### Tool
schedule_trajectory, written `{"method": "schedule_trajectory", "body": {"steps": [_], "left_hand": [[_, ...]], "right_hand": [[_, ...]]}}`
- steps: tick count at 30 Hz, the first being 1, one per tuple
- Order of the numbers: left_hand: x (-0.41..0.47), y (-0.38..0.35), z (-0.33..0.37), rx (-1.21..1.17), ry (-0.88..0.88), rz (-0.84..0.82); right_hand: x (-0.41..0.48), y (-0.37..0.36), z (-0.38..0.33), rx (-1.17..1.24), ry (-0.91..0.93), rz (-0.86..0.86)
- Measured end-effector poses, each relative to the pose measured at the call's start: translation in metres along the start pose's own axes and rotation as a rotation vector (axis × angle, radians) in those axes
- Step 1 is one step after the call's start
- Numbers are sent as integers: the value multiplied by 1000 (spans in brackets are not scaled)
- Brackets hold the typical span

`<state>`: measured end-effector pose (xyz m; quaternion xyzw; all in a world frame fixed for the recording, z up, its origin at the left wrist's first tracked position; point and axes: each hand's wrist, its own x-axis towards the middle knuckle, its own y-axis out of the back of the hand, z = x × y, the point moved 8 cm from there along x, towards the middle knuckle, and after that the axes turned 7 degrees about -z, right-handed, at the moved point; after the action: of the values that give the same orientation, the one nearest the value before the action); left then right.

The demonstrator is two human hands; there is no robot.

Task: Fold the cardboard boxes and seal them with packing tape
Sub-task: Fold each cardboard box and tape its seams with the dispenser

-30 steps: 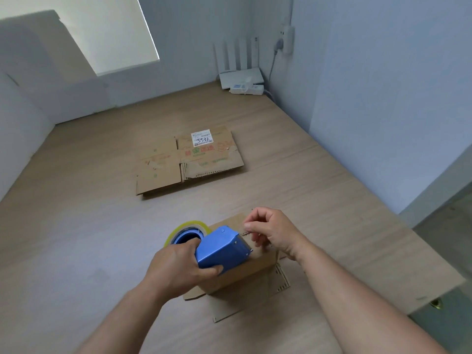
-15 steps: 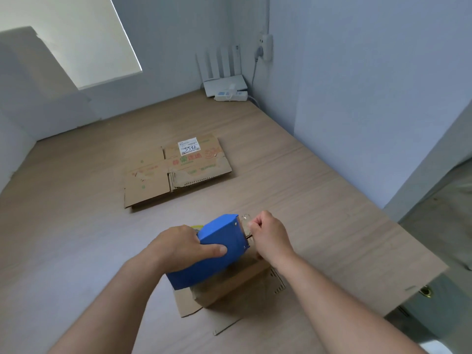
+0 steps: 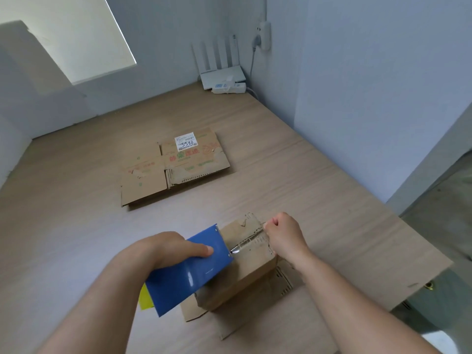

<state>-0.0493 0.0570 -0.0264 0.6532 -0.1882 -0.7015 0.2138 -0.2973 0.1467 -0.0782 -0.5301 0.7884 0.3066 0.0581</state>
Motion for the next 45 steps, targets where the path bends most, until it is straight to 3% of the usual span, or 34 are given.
{"method": "schedule_trajectory", "body": {"steps": [15,20,23,27,32,36,40,45], "left_hand": [[2,8,37,102,44,-34],[1,8,37,101,63,-42],[2,8,36,96,69,-41],[1,7,39,112,64,-39],[1,7,38,89,55,-49],[2,8,37,90,41,-52],[2,8,37,61,22,-66],[-2,6,28,-86,-52,-151]], "right_hand": [[15,2,24,55,-55,-35],[18,-13,35,284,-128,-196],[18,-17,39,282,-190,-234],[17,-13,63,-217,-221,-149],[8,11,27,-122,15,149],[-5,-20,2,-376,147,111],[-7,-22,12,-155,158,152],[2,-22,8,-118,146,110]]}}
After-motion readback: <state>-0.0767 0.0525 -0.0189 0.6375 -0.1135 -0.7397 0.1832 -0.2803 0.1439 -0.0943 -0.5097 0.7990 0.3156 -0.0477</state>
